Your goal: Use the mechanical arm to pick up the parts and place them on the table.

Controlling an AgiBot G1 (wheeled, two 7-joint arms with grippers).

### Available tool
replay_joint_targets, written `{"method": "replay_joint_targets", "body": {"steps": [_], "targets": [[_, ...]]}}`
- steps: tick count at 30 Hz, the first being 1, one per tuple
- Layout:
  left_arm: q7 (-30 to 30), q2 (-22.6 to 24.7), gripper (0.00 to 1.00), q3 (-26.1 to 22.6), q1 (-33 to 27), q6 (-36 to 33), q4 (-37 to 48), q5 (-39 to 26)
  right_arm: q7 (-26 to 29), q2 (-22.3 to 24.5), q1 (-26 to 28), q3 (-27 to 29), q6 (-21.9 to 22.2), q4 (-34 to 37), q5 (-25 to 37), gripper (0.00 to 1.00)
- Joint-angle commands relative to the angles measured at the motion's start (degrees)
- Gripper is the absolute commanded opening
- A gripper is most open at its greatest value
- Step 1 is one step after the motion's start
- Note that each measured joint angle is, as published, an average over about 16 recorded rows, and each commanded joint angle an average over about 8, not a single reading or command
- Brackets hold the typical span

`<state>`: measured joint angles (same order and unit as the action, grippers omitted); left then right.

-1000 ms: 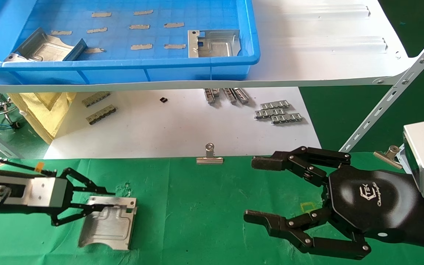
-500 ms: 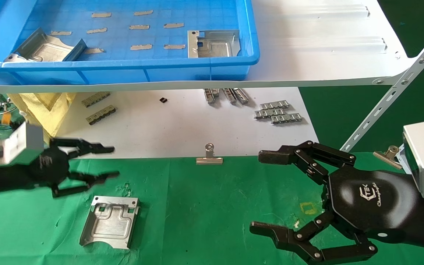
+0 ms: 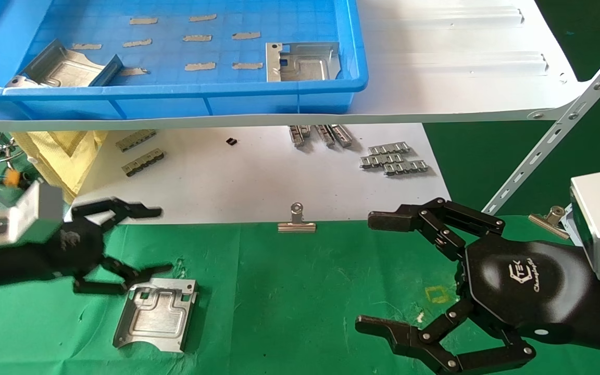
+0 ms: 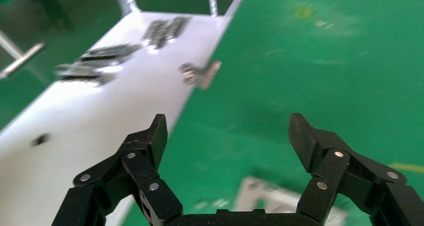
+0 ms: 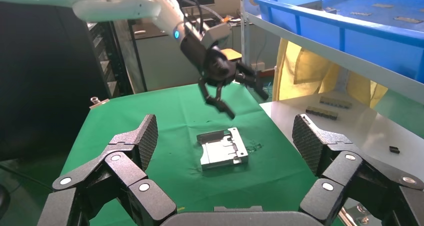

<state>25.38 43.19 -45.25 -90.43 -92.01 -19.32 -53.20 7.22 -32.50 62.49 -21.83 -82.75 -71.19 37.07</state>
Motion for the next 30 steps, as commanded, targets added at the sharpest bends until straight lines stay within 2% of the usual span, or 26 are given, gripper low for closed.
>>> {"method": "replay_joint_targets", "body": {"steps": [1, 30], "targets": [[-0.71, -0.17, 1.00, 0.59, 0.57, 0.12, -1.08, 0.26, 0.00, 0.00, 0.00, 0.00, 0.00, 0.00, 0.00, 1.00], [-19.37, -4.38, 1.00, 15.68, 15.48, 3.39, -29.10, 6.09, 0.00, 0.00, 0.00, 0.00, 0.00, 0.00, 0.00, 1.00]]}}
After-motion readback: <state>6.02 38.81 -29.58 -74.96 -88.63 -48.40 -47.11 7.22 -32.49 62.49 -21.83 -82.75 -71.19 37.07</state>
